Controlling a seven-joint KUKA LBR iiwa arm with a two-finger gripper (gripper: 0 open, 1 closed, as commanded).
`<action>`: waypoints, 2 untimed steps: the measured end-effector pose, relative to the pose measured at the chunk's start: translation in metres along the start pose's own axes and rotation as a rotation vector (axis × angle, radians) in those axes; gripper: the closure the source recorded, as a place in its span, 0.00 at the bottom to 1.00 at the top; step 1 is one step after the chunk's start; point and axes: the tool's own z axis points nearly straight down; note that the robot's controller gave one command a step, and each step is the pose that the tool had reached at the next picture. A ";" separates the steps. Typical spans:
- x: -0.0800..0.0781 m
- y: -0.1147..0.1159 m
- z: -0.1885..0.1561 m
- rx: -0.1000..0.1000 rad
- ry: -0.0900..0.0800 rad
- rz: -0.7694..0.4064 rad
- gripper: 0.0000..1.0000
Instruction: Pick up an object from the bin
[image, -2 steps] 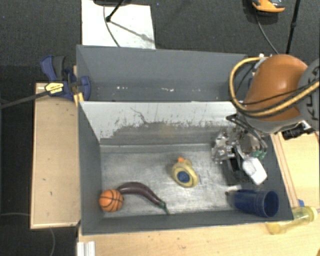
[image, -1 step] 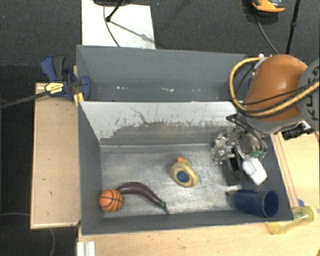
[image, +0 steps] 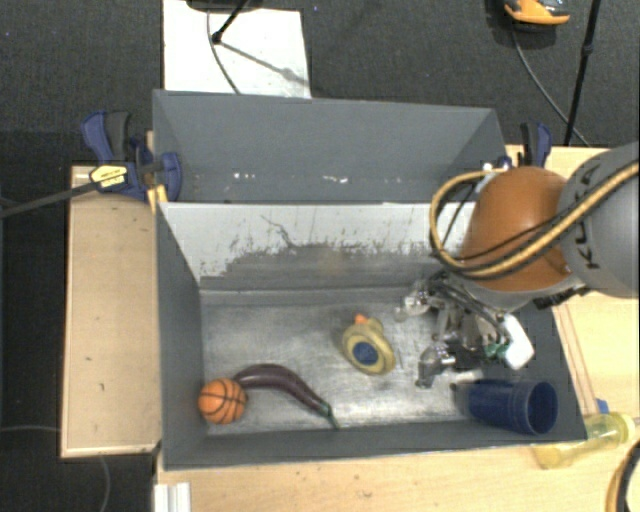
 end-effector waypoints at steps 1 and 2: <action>-0.002 -0.001 -0.002 0.001 -0.006 -0.001 0.00; -0.056 0.081 0.061 -0.001 -0.010 -0.066 1.00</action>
Offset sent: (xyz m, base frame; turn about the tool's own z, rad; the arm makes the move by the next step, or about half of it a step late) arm 0.0464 0.0842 -0.0630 -0.0638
